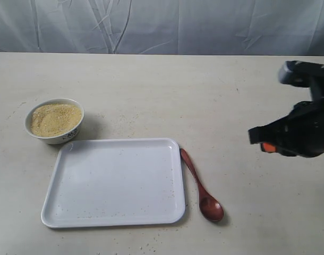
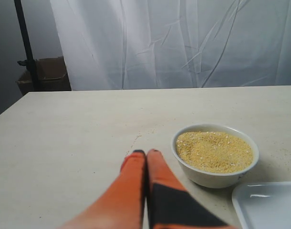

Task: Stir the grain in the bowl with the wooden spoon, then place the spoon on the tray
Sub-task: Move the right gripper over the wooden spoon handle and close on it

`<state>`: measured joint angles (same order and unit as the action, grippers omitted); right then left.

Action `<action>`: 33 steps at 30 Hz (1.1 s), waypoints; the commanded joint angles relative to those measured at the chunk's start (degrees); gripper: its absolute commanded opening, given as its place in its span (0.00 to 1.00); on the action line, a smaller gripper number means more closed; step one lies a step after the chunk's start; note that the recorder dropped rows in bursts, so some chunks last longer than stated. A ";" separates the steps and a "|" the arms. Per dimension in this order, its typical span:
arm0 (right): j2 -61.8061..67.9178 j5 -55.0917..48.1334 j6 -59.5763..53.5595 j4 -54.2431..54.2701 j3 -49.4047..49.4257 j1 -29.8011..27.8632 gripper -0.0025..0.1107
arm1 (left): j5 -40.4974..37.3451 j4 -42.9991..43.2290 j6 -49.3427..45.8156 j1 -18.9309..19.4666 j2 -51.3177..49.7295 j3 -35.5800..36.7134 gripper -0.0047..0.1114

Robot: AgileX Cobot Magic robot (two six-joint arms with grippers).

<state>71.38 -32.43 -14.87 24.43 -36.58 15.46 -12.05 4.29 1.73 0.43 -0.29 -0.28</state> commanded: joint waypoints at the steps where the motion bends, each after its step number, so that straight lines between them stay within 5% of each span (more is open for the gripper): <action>1: 6.11 5.49 -0.57 -0.11 -0.36 9.12 0.01 | 0.26 -0.20 0.17 0.05 0.29 0.28 0.04; 12: 23.41 3.72 8.46 -5.50 -11.58 21.72 0.01 | 0.26 -0.20 0.17 0.05 0.29 0.28 0.04; 18: 30.34 -9.19 27.57 -24.82 -23.08 26.10 0.03 | 0.26 -0.20 0.17 0.05 0.29 0.28 0.04; 25: 33.47 -7.02 36.48 -33.06 -24.44 28.68 0.37 | 0.26 -0.20 0.17 0.05 0.29 0.28 0.04; 33: 36.43 -4.39 39.10 -33.40 -24.21 28.68 0.37 | 0.26 -0.20 0.17 0.05 0.29 0.28 0.04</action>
<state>106.67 -37.51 23.32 -8.08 -60.65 44.03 -12.05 4.29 1.73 0.43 -0.29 -0.28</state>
